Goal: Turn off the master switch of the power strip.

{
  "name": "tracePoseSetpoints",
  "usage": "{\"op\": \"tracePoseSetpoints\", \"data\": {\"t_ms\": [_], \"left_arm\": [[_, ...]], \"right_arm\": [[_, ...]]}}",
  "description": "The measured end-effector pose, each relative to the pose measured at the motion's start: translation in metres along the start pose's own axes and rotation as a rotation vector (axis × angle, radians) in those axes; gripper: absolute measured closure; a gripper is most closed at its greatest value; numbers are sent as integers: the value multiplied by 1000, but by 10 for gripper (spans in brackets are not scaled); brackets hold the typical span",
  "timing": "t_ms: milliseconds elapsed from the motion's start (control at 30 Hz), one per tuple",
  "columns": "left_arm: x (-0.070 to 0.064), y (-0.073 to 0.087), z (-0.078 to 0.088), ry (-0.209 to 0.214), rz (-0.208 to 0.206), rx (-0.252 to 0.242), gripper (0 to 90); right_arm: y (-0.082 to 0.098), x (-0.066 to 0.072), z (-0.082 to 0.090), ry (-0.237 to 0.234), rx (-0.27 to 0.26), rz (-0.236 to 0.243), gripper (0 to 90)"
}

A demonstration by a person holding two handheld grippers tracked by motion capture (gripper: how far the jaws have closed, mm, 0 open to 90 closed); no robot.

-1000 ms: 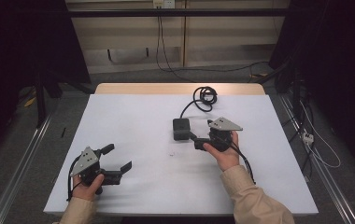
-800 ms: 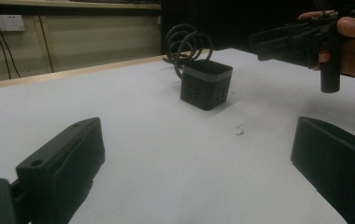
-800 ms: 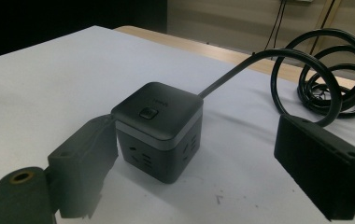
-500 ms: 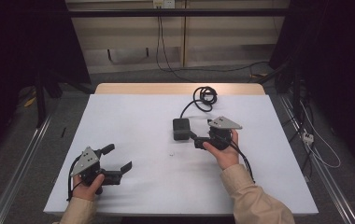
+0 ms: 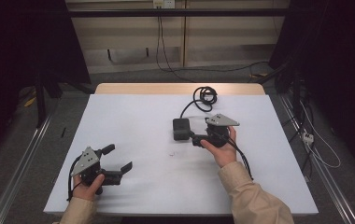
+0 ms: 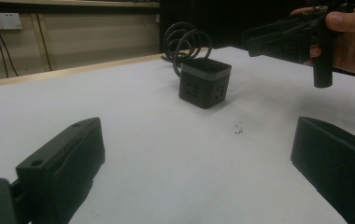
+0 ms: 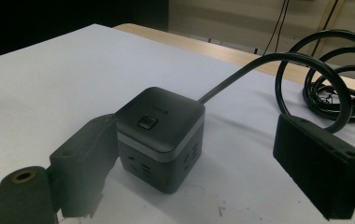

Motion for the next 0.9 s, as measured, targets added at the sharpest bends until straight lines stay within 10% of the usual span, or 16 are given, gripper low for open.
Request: {"op": "tracePoseSetpoints", "data": {"t_ms": [900], "left_arm": [[-1,0,0,10,4,2,28]], "right_arm": [[4,-4,-8,-16,11,-29,307]]}}
Point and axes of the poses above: each handheld gripper's, and its own axes: z roughly backward along the jaws, y roughly out of its underside, x roughly to its left, the point moved 5 cm from there along -z, roughly forward along the jaws, and after that the axes turned 14 degrees about -x, right-handed, at the moved point
